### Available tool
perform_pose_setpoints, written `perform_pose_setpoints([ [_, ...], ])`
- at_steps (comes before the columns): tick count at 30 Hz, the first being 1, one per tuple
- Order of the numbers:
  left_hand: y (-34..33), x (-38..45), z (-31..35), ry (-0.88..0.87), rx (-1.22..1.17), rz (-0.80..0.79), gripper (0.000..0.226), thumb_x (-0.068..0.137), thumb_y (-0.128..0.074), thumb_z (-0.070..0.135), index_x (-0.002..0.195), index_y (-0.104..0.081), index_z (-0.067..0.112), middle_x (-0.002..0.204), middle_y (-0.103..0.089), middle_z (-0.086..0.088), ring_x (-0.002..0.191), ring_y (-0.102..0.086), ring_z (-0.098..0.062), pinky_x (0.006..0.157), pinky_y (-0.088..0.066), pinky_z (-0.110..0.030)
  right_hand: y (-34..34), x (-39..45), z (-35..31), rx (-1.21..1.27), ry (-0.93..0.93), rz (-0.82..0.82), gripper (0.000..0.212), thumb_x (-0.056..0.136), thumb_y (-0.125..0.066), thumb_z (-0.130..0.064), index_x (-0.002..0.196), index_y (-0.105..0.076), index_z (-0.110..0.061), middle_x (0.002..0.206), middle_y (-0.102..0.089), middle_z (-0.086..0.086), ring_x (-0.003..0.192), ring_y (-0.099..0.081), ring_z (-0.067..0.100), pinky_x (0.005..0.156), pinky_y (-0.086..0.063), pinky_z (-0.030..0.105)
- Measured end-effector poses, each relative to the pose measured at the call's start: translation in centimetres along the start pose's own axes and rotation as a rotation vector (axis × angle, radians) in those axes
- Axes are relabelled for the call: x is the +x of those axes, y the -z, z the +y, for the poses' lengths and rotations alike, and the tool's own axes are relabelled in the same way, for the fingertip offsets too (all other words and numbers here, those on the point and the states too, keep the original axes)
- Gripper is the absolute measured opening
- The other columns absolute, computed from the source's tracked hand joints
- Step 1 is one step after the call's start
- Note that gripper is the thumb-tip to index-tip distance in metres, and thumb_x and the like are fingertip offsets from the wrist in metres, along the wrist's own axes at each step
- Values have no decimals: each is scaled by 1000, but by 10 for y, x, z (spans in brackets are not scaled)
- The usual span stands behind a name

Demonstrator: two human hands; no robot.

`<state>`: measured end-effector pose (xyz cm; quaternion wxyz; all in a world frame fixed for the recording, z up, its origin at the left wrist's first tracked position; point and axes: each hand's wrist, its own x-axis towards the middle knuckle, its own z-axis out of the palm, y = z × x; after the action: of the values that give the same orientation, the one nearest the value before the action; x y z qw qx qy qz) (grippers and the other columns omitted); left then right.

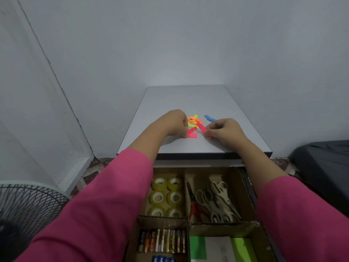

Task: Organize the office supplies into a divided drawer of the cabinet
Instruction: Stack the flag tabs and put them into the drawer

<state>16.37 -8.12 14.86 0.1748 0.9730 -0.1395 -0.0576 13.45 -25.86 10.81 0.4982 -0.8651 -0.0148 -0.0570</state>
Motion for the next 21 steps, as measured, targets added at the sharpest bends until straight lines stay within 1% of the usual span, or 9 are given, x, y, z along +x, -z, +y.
perform_pose_setpoints([
  [3, 1, 0, -3, -24, -57, 60, 18, 78, -71, 6, 69, -59, 17, 74, -57, 2, 74, -52, -15, 60, -42, -23, 0, 2, 2, -8, 5, 1, 6, 84, -70, -15, 82, -75, -12, 83, -69, -2, 84, -60, 9, 68, -46, 18],
  [6, 2, -1, -5, -26, -97, 108, 22, 76, -73, 6, 65, -58, 18, 71, -56, 4, 71, -52, -13, 58, -41, -22, -1, 3, 4, -8, 10, 6, 6, 84, -70, -15, 82, -75, -13, 84, -69, -3, 85, -60, 9, 68, -46, 17],
  [8, 2, -1, -5, -18, -120, 116, 21, 76, -73, 6, 66, -59, 17, 71, -56, 4, 70, -52, -12, 57, -41, -22, -1, 3, 3, -9, 9, 6, 5, 84, -70, -15, 82, -75, -14, 83, -68, -4, 84, -60, 9, 68, -46, 17],
  [13, 1, -1, -4, -2, -142, 108, 18, 77, -70, 2, 65, -62, 13, 77, -62, -4, 76, -56, -16, 63, -46, -24, -1, 3, 3, -17, 10, 6, 7, 85, -68, -14, 82, -74, -12, 84, -67, -5, 84, -58, 8, 68, -44, 16],
  [16, 3, -2, -3, -28, -162, 108, 8, 77, -73, 4, 76, -68, 10, 74, -59, 2, 76, -55, -14, 59, -43, -21, -1, 2, 2, -13, 15, 7, 6, 85, -69, -15, 82, -74, -14, 83, -67, -5, 82, -58, 7, 66, -42, 14],
  [18, 4, -3, -2, -36, -174, 101, 7, 77, -75, 7, 83, -72, 9, 76, -62, 3, 78, -57, -13, 61, -44, -21, -1, 3, 3, -13, 20, 8, 6, 85, -68, -15, 81, -74, -14, 84, -67, -5, 84, -59, 7, 65, -42, 14],
  [21, 3, -5, 1, -13, -135, 35, 6, 78, -75, 8, 83, -73, 11, 85, -66, -1, 83, -60, -15, 67, -45, -24, -1, 3, 3, -19, 18, 8, 7, 85, -68, -14, 83, -74, -12, 88, -67, -4, 86, -58, 8, 65, -42, 13],
])
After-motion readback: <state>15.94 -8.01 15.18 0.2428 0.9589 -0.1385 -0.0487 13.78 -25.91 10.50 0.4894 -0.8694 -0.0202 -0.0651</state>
